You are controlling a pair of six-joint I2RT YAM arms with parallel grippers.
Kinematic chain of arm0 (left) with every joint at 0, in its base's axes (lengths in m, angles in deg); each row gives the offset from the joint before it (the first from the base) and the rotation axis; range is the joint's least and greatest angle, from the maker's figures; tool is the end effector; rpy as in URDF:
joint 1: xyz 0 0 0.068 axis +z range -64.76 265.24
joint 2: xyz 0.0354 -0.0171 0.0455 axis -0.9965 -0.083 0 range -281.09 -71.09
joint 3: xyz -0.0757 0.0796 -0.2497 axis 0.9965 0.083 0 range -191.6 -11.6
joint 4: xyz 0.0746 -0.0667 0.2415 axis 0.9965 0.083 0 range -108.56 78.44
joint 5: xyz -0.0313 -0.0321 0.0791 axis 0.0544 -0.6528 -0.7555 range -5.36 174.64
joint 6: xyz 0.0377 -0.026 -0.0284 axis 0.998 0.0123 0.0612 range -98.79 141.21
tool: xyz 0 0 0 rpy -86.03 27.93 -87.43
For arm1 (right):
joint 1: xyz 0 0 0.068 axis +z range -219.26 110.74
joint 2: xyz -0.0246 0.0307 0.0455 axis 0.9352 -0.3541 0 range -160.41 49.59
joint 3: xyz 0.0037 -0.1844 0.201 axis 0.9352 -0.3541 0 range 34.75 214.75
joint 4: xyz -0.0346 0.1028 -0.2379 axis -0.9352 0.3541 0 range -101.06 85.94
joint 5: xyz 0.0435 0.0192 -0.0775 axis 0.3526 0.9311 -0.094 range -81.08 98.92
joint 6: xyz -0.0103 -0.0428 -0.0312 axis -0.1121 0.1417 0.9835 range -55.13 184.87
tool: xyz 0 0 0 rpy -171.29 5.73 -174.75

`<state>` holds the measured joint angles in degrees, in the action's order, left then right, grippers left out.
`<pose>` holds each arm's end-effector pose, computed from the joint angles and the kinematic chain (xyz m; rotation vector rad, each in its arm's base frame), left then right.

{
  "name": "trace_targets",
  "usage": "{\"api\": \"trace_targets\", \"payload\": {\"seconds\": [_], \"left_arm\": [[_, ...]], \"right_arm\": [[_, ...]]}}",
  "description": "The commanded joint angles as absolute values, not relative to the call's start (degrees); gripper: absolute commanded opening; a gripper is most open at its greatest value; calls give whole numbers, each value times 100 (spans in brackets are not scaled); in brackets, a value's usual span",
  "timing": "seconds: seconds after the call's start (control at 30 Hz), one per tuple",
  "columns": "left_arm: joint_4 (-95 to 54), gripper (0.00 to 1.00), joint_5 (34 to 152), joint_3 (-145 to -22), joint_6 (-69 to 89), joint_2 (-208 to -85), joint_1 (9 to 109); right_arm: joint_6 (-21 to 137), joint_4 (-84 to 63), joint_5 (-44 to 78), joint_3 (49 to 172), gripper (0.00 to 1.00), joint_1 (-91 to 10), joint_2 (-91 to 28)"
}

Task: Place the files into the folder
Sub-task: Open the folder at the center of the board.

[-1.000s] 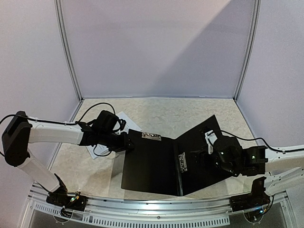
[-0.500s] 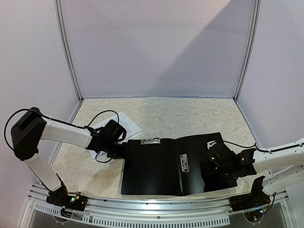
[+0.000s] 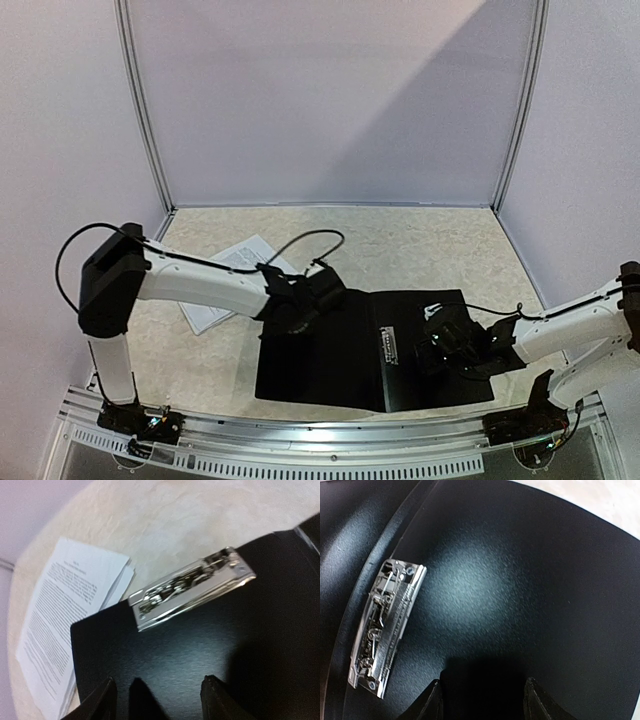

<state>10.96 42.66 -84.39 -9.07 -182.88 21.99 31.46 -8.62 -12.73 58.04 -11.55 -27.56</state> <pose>0.1936 -0.3313 0.1576 0.5023 2.2992 0.2926 0.1252 0.1736 0.1193 -0.3787 2.4362 0.2028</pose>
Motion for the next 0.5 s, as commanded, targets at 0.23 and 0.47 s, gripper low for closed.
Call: {"api": "trace_targets", "payload": {"seconds": [0.23,0.47], "left_arm": [[249,58,4279,-8105,378,-18746,1095],[-1315,51,6590,-6921,770,-17795,1187]], "right_arm": [[3044,-1053,-458,5500,55,-1503,-2800],[3041,-1416,-50,5374,55,-1753,-2946]]}}
